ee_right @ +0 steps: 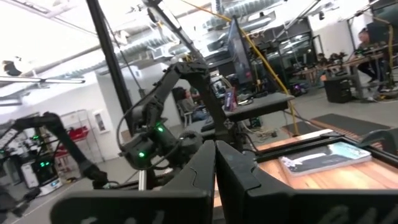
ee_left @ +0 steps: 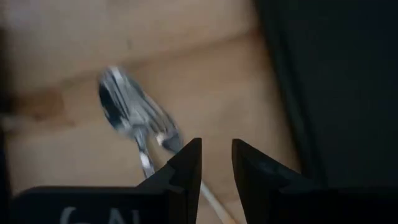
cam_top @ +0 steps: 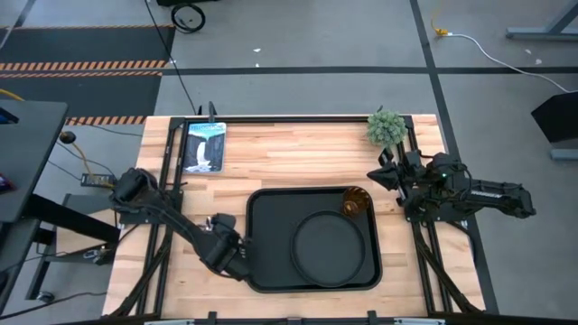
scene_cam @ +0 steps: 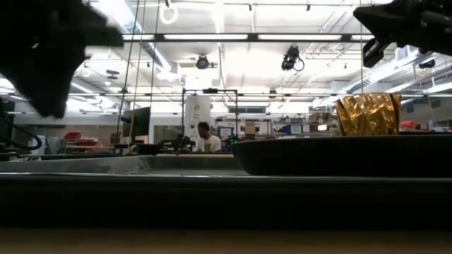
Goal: Pick and place plate/cup/fork/spoon on tray
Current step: Put the fork on the serving tray
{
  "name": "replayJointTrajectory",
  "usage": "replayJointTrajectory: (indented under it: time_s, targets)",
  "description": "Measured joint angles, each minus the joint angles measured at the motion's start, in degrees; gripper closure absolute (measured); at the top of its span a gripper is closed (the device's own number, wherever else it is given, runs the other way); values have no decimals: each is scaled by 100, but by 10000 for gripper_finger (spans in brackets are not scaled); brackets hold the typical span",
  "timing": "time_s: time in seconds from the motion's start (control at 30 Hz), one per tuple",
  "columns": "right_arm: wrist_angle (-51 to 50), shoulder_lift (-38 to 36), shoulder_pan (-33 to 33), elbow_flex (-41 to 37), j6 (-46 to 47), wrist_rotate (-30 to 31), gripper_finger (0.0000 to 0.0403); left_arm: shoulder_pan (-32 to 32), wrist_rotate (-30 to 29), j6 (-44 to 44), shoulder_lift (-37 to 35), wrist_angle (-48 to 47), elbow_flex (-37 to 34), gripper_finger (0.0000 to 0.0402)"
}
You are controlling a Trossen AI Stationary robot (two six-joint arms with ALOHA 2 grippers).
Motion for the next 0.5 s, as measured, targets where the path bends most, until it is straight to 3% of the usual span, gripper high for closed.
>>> replayJointTrajectory:
  time_s: [0.23,0.5]
  targets:
    - [-2,0,0,0,-66,-153,385,-4,718,-622,2,1210,-702,306]
    - [-20,0,0,0,-89,-455,385,-58,1208,-1121,2,1333,-750,306]
